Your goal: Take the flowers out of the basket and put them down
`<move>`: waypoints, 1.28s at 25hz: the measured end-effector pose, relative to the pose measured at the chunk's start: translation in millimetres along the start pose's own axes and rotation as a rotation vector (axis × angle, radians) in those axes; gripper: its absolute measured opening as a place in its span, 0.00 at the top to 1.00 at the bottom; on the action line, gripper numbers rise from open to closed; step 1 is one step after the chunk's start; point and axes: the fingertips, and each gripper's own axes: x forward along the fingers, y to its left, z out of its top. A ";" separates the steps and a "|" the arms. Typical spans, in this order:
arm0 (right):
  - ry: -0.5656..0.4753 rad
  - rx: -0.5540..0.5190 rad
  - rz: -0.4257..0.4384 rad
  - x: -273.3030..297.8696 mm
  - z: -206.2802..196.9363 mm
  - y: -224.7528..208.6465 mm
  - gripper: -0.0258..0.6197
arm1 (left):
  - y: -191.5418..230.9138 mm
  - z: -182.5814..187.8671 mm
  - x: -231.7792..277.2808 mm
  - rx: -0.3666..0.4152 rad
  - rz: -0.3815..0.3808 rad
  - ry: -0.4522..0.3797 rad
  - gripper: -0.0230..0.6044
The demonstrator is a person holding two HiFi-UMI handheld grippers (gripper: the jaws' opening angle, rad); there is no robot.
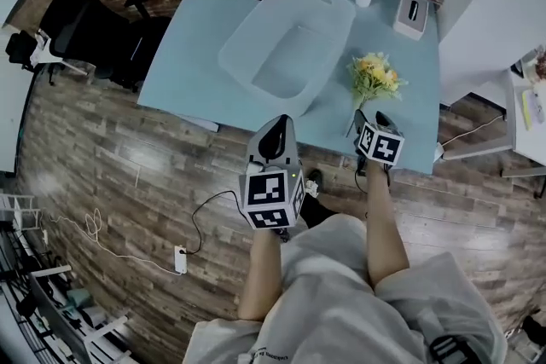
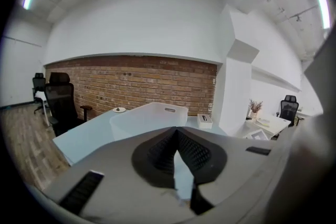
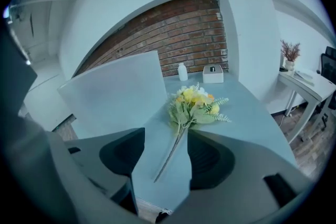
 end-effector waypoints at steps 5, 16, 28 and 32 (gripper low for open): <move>-0.094 -0.075 0.056 -43.2 -5.9 14.2 0.53 | -13.5 -24.4 -41.8 0.014 0.050 0.015 0.93; -0.208 -0.166 0.298 -139.3 -6.8 29.7 0.53 | -81.5 -64.9 -90.8 0.004 0.056 0.028 0.93; -0.208 -0.311 0.389 -171.4 4.5 7.4 0.53 | -132.9 -95.3 -85.7 -0.006 0.140 0.107 0.93; -0.184 -0.370 0.447 -166.5 9.5 11.0 0.54 | -133.9 -90.3 -80.9 -0.040 0.216 0.085 0.93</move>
